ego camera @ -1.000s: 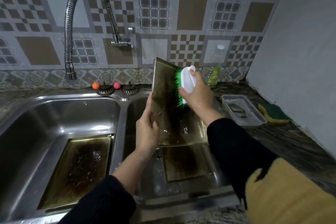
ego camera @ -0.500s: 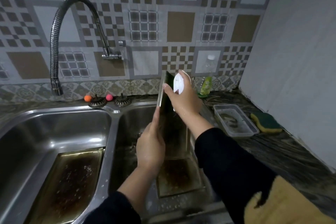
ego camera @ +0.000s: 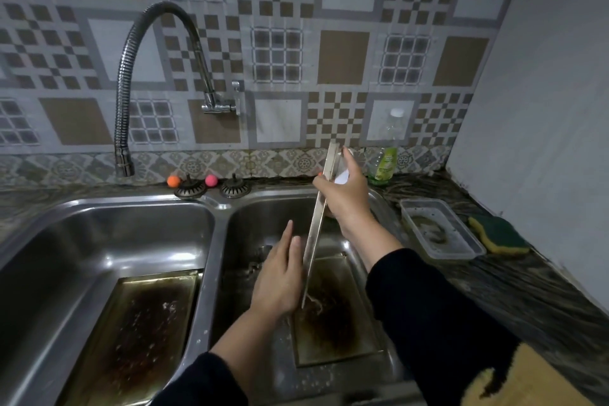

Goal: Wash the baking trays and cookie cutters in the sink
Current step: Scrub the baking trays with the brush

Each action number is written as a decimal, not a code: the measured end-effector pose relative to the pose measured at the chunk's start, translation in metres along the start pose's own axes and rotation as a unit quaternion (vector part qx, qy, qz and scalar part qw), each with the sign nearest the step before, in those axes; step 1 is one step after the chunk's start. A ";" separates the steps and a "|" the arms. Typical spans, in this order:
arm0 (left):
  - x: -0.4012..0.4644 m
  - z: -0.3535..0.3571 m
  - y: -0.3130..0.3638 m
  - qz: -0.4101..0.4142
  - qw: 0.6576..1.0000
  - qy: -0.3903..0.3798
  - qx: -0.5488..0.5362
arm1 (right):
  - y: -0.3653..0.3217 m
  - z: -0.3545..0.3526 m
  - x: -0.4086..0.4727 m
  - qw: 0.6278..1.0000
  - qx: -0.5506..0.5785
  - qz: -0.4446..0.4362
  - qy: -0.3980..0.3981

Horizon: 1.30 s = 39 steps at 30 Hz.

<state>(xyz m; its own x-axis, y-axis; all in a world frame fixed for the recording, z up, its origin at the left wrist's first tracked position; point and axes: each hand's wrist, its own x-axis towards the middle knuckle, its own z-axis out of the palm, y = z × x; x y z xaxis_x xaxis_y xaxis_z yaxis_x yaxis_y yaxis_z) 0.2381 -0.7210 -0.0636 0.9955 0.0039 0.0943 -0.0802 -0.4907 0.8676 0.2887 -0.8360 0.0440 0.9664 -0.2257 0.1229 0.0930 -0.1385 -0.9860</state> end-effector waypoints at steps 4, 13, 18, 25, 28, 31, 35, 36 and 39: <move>0.014 -0.015 -0.017 -0.107 0.989 -0.072 -0.075 | 0.001 -0.010 -0.001 0.996 0.082 0.024 -0.020; 0.020 -0.038 -0.024 -0.087 0.974 0.001 -0.209 | 0.015 -0.034 -0.002 0.995 0.061 0.050 -0.054; 0.021 -0.047 -0.032 -0.002 0.985 0.040 -0.168 | 0.042 -0.051 -0.011 0.996 -0.060 0.052 -0.050; 0.023 -0.054 -0.035 0.018 0.982 0.142 -0.124 | 0.063 -0.052 -0.025 0.944 -0.324 0.044 0.051; 0.029 -0.054 -0.031 0.021 0.975 0.181 -0.129 | 0.056 -0.038 -0.039 0.955 -0.292 -0.035 0.045; 0.031 -0.046 -0.011 0.047 0.968 0.196 -0.149 | 0.056 -0.009 -0.062 0.974 -0.208 -0.092 -0.005; 0.029 -0.029 0.013 0.080 0.968 0.160 -0.177 | 0.039 0.018 -0.052 0.960 -0.205 -0.190 0.017; 0.027 -0.025 0.015 0.090 0.968 0.154 -0.179 | 0.030 0.019 -0.036 0.962 -0.187 -0.195 0.037; 0.025 -0.020 0.021 0.111 0.968 0.118 -0.190 | 0.000 0.015 0.011 0.972 -0.144 -0.169 0.080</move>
<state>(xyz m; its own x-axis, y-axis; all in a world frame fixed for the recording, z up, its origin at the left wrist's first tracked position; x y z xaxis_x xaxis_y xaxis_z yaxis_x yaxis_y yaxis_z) 0.2603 -0.7132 -0.0333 0.9159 0.1558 0.3700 -0.3489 -0.1467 0.9256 0.3030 -0.8244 0.0439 0.8404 -0.2635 0.4736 0.3061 -0.4903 -0.8160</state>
